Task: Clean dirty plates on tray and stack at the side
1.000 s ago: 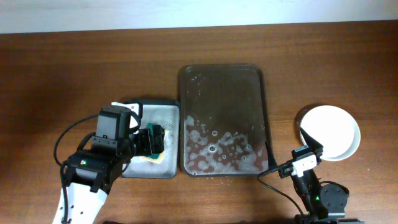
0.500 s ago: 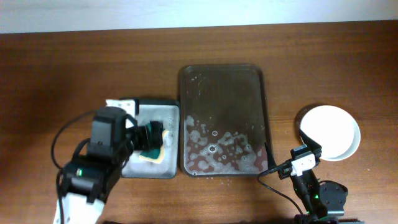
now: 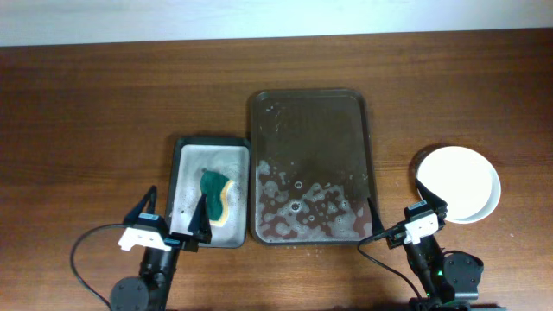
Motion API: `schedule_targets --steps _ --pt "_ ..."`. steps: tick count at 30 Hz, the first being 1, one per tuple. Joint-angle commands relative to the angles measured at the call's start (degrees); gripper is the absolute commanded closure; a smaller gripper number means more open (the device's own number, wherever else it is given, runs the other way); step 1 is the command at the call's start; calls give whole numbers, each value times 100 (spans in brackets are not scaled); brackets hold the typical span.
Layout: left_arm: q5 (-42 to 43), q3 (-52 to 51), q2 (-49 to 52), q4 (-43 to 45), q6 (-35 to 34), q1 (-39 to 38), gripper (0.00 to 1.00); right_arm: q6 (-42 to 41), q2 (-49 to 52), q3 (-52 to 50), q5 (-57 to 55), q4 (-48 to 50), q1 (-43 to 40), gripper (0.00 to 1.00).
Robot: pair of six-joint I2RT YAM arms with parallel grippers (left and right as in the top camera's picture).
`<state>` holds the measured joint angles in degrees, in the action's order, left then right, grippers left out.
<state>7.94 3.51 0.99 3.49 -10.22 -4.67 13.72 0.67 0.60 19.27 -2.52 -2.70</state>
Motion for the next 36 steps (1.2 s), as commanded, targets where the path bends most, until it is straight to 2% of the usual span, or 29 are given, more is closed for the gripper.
schedule_targets --steps 1,6,36 --pt "-68 -304 -76 -160 70 177 1 -24 -31 -28 -68 -31 -37 1" --pt "-68 -304 -74 -743 70 297 1 -24 -31 -28 -68 -31 -37 2" --pt "-68 -299 -70 -745 70 297 1 -24 -31 -28 -68 -31 -37 1"
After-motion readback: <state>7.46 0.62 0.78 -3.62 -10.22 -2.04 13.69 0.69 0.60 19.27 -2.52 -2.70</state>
